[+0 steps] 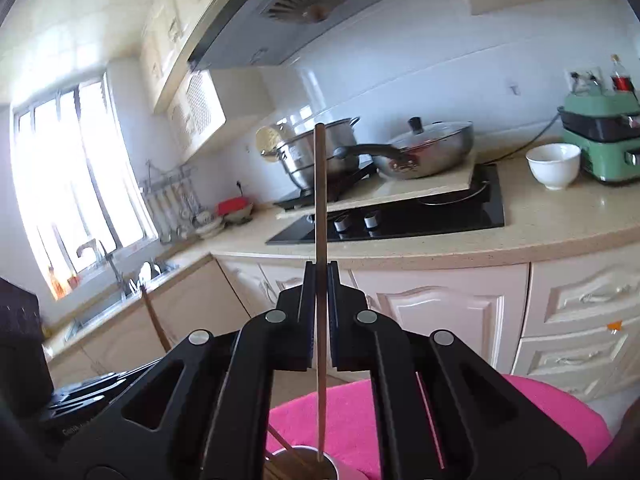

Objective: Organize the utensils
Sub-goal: 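Lift both held chopsticks and lower them into the pink cup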

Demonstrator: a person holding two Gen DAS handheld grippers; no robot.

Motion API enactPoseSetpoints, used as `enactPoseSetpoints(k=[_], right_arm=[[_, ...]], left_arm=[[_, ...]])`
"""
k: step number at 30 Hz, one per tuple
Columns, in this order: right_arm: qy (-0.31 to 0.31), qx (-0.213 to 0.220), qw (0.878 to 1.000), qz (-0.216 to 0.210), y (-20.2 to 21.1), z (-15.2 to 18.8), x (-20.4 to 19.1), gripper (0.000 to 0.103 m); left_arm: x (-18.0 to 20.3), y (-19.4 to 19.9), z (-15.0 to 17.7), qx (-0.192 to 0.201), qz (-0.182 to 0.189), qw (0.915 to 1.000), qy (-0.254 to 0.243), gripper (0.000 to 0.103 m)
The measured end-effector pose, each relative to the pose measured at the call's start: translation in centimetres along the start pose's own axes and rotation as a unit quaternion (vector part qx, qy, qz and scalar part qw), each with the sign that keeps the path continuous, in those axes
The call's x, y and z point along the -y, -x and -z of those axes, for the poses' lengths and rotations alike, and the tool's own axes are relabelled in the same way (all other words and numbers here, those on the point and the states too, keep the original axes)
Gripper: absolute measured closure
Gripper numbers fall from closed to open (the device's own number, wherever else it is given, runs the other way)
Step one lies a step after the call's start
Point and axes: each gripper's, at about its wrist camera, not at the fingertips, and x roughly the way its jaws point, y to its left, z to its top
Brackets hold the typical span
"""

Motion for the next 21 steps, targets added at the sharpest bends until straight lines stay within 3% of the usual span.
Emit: enactPoseSetpoints(k=[8, 21], right_arm=[[0.055, -0.036, 0.998, -0.012, -0.5, 0.9, -1.6, 0.097], [0.087, -0.077, 0.993, -0.031, 0.0, 1.5, -2.3, 0.097]], left_arm=[[-0.1, -0.8, 1.8, -0.022, -0.001, 0.9997, -0.011, 0.098], [-0.2, -2.1, 3.7, -0.078, -0.012, 0.9968, -0.017, 0.096]])
